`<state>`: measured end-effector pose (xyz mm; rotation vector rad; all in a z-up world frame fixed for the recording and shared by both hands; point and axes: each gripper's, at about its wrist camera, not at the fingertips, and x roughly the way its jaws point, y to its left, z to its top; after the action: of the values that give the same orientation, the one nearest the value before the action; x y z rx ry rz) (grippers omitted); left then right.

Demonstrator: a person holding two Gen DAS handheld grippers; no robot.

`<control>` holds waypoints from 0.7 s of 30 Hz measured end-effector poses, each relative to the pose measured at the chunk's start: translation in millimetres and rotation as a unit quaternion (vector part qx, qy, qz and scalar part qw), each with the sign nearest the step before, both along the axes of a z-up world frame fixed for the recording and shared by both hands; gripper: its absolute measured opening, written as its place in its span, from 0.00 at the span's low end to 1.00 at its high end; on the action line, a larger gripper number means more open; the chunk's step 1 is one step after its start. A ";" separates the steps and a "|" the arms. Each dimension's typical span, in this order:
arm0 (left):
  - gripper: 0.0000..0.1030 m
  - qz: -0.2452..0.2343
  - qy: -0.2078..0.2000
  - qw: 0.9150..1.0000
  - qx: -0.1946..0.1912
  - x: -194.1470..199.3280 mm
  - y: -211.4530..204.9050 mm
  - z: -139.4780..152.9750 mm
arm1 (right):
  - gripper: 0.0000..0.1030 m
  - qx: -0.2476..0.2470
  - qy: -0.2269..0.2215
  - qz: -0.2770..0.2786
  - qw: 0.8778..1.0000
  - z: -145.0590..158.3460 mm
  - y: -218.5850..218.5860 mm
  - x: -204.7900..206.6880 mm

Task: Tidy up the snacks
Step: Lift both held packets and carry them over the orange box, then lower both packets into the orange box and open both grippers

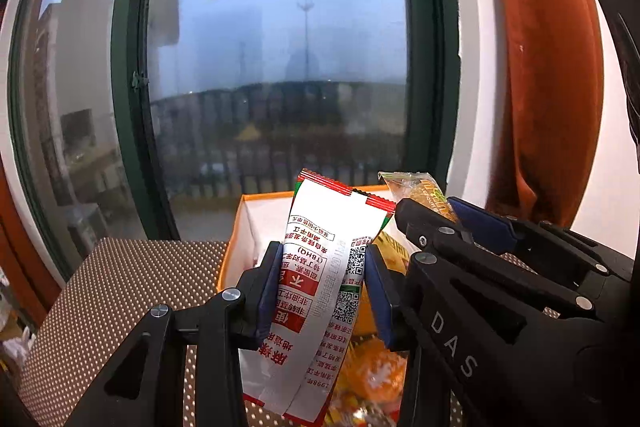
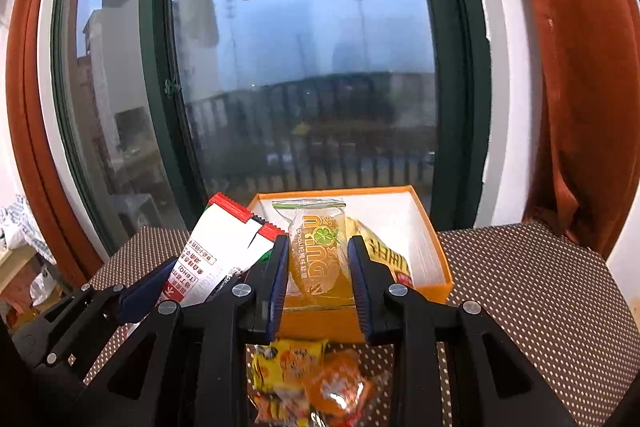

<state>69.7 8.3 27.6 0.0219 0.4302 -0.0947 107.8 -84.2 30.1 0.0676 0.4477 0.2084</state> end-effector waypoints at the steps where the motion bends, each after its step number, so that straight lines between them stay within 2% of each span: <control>1: 0.39 0.001 -0.001 1.000 -0.001 6.0 1.4 3.1 | 0.32 -0.001 -0.001 0.001 1.000 1.8 0.3 3.8; 10: 0.39 0.008 0.004 1.000 0.010 45.4 8.7 14.8 | 0.32 0.017 -0.001 0.004 1.000 8.8 1.2 45.5; 21: 0.39 0.030 0.033 0.999 0.019 115.7 16.3 -7.1 | 0.32 0.026 0.028 0.007 0.999 -17.0 3.0 108.9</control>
<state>185.4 24.5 20.5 0.0436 0.4988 -0.0281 216.7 -81.2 13.1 0.1207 0.4984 0.2323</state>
